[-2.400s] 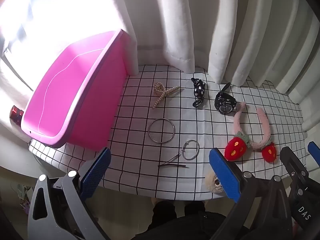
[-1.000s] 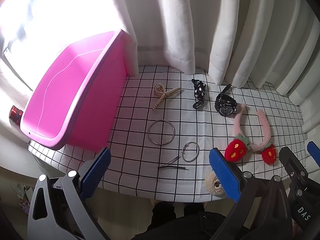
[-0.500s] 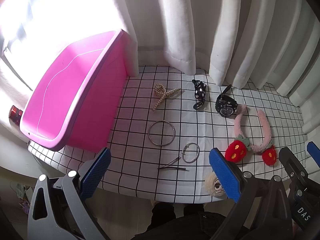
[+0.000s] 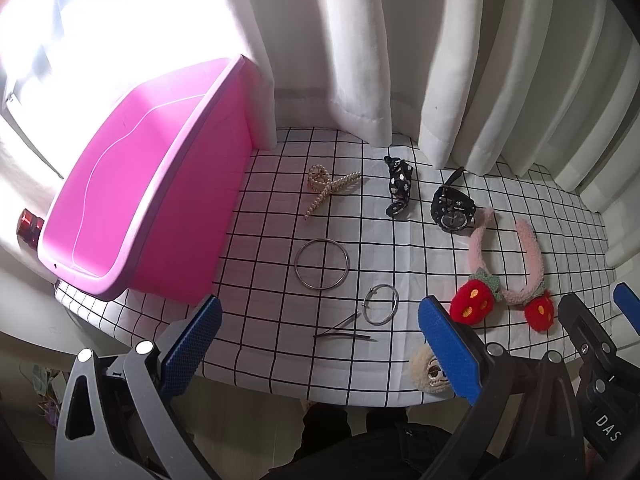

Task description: Organize jewelry

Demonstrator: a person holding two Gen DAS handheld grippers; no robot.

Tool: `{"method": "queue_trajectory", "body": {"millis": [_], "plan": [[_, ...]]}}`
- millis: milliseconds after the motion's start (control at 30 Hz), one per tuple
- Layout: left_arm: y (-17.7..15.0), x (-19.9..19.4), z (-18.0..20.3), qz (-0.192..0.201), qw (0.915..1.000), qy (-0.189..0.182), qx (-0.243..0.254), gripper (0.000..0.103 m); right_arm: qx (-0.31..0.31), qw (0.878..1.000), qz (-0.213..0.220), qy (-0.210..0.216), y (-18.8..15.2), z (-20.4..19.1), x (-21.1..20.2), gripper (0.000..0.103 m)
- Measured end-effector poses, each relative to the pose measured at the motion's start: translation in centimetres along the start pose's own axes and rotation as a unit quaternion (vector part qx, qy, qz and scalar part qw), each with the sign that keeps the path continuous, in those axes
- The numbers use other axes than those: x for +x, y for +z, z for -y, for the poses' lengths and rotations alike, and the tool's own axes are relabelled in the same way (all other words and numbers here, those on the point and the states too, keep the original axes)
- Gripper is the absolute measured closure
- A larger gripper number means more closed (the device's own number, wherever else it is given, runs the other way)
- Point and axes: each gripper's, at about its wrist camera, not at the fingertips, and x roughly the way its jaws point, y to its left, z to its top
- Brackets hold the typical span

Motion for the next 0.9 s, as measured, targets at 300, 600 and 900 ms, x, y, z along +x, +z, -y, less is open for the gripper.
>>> {"method": "queue_trajectory", "body": {"millis": [300, 600, 900], "plan": [[-0.2, 0.3, 0.0, -0.005, 1.0, 0.003, -0.002, 0.006, 0.002, 1.0, -0.005, 0.009, -0.3, 0.4, 0.3, 0.009], [-1.2, 2.6, -1.3, -0.037, 0.9987, 0.007, -0.035, 0.006, 0.012, 0.999, -0.028, 0.023, -1.1, 1.9, 1.7, 0.009], [-3.7, 5.6, -2.7, -0.053, 0.9967, -0.008, -0.062, 0.006, 0.022, 0.998, -0.054, 0.033, -2.9, 4.1, 4.0, 0.009]]}}
